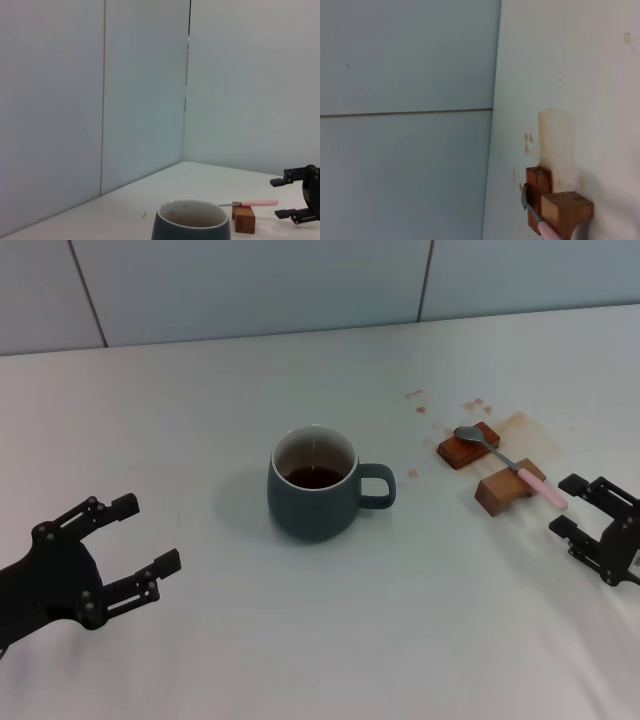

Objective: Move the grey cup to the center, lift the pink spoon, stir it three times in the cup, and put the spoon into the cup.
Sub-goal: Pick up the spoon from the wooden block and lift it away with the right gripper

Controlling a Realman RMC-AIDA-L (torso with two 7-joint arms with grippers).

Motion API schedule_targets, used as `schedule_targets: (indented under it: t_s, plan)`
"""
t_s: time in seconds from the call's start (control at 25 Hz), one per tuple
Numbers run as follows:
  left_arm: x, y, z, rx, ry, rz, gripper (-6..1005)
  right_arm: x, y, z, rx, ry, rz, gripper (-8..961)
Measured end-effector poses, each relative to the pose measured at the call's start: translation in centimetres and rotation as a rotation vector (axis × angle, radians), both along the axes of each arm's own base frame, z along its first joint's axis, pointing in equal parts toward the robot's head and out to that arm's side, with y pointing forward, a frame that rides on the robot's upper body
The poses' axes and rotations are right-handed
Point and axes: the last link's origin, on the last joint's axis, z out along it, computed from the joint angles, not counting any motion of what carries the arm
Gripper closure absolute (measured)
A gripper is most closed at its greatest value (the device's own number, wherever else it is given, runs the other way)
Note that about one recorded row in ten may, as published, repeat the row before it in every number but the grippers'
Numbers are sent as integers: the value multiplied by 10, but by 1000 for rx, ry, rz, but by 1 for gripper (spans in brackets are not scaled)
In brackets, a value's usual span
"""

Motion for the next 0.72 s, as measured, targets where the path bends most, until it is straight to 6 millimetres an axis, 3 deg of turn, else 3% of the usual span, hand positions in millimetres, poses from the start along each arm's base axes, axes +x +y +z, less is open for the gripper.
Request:
schedule_targets:
  t_s: [0.72]
  plan:
    - [3, 3, 1, 13, -10, -6, 155, -8, 26, -4, -21, -12, -8, 298]
